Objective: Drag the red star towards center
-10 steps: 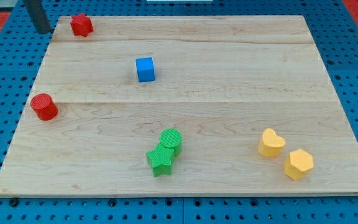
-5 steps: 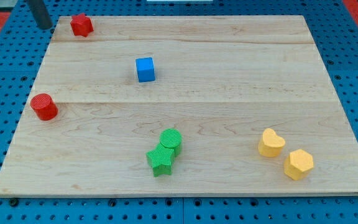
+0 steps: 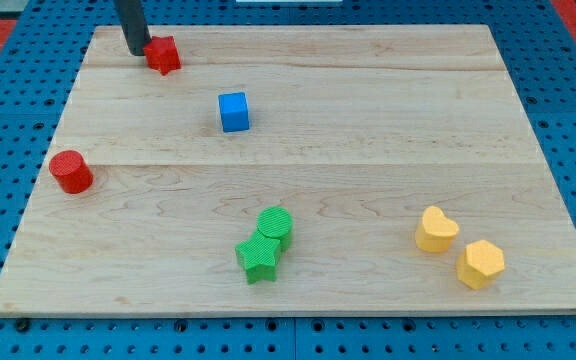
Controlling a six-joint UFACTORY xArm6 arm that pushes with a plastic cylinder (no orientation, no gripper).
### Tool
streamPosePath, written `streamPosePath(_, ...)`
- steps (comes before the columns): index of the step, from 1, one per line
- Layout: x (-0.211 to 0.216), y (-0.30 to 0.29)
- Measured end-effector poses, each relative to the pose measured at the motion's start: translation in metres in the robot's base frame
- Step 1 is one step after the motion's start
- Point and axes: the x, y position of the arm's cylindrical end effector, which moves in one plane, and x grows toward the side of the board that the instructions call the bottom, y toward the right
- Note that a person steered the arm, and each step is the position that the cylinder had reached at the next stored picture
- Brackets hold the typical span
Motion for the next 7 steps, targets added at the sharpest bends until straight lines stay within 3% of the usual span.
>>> streamPosePath(1, 0.032, 0.041)
streamPosePath(2, 0.056, 0.135)
streamPosePath(3, 0.025, 0.135)
streamPosePath(4, 0.030, 0.164)
streamPosePath(5, 0.078, 0.223)
streamPosePath(7, 0.169, 0.250)
